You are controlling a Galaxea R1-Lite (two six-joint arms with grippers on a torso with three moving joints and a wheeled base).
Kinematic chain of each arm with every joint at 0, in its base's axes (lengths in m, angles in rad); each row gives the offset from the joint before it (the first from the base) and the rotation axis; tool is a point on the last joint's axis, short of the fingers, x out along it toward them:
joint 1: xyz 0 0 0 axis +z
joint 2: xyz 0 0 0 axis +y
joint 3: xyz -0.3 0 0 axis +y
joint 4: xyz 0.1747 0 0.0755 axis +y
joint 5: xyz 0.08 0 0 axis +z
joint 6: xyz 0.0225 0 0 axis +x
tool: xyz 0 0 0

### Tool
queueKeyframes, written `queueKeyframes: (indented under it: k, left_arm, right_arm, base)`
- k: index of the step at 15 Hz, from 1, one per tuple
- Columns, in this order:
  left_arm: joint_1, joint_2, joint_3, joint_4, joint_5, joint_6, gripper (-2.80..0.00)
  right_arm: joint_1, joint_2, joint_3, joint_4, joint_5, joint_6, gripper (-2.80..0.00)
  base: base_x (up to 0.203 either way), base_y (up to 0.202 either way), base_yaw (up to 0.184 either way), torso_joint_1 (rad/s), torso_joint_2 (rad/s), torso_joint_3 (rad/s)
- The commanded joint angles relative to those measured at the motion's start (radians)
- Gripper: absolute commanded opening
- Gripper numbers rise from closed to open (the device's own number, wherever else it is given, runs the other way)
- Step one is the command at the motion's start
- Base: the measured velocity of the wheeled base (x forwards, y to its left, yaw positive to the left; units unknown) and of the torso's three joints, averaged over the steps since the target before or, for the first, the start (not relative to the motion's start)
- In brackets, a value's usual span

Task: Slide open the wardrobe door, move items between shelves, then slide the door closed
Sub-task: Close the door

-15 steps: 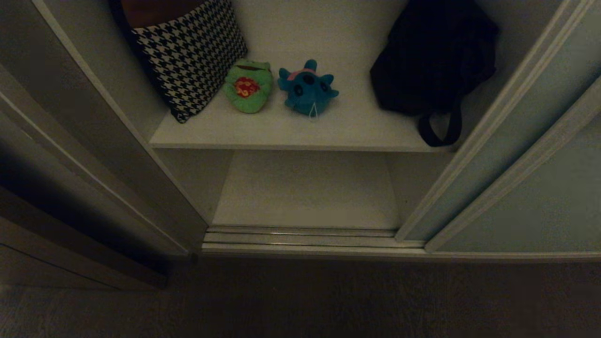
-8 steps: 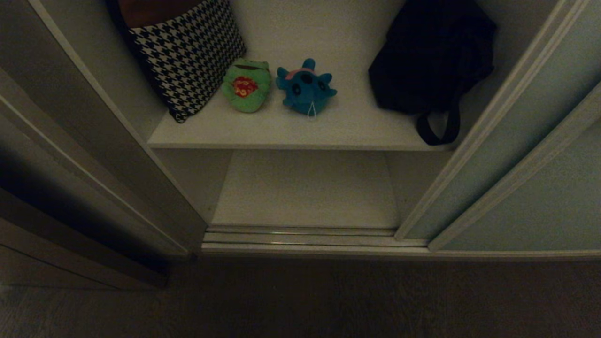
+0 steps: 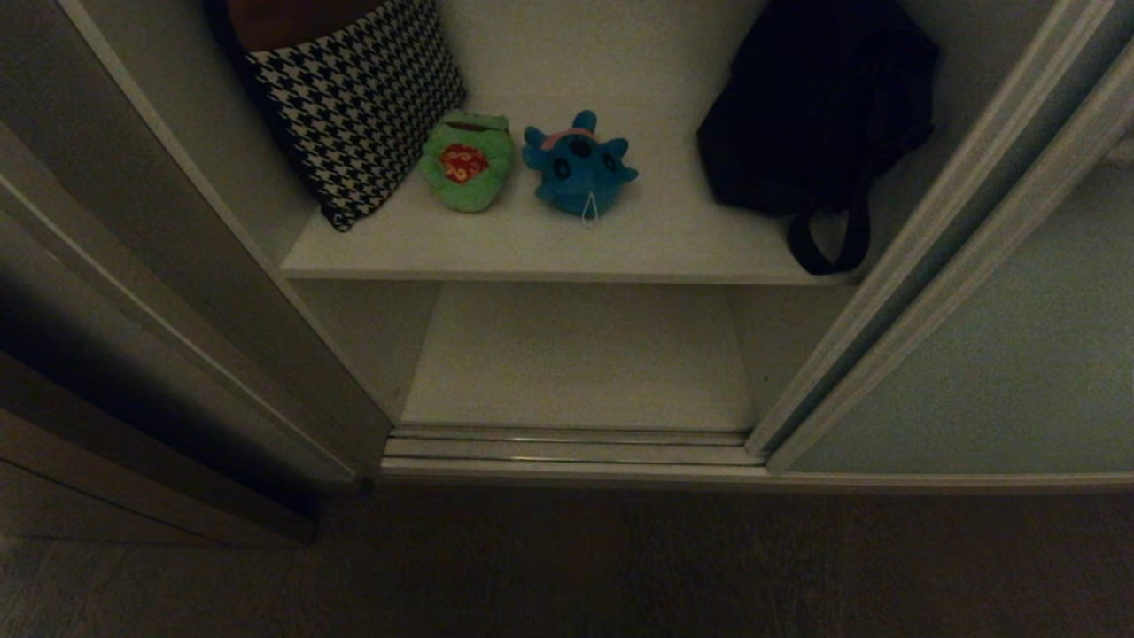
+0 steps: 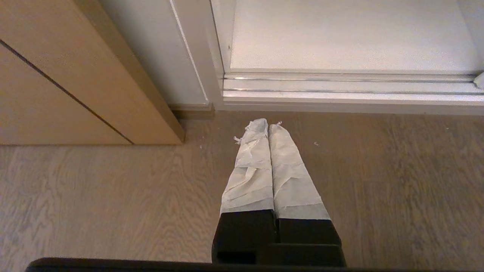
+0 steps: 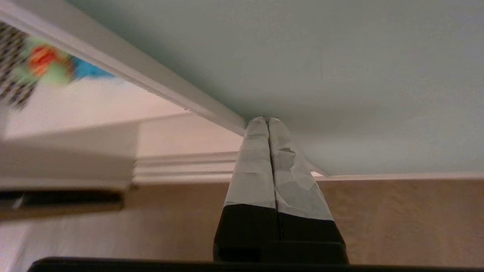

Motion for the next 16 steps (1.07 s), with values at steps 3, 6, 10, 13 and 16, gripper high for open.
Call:
queueKeyframes:
  k: [3,6,10,13,16]
  left_arm:
    - [0.000,0.001,0.000,0.001,0.000,0.000,-2.80]
    - [0.000,0.001,0.000,0.002,0.000,0.000,-2.80]
    - [0.000,0.001,0.000,0.001,0.000,0.000,-2.80]
    - [0.000,0.001,0.000,0.001,0.000,0.000,-2.80]
    - [0.000,0.001,0.000,0.001,0.000,0.000,-2.80]
  right_arm:
    - [0.176,-0.088,0.015,0.001,-0.016,-0.007,-2.80]
    - [0.313,-0.200,0.101,0.010,-0.015,-0.088,-2.80]
    - [0.363,-0.325,0.229,0.010,-0.009,-0.213,-2.80]
    - [0.329,-0.339,0.231,0.010,-0.015,-0.185,-2.80]
    - [0.280,-0.349,0.240,0.017,-0.020,-0.180,-2.80]
  base:
    - [0.000,0.000,0.000,0.000,0.00,0.000]
    - [0.000,0.000,0.000,0.000,0.00,0.000]
    - [0.000,0.000,0.000,0.000,0.00,0.000]
    - [0.000,0.000,0.000,0.000,0.00,0.000]
    - [0.000,0.000,0.000,0.000,0.00,0.000]
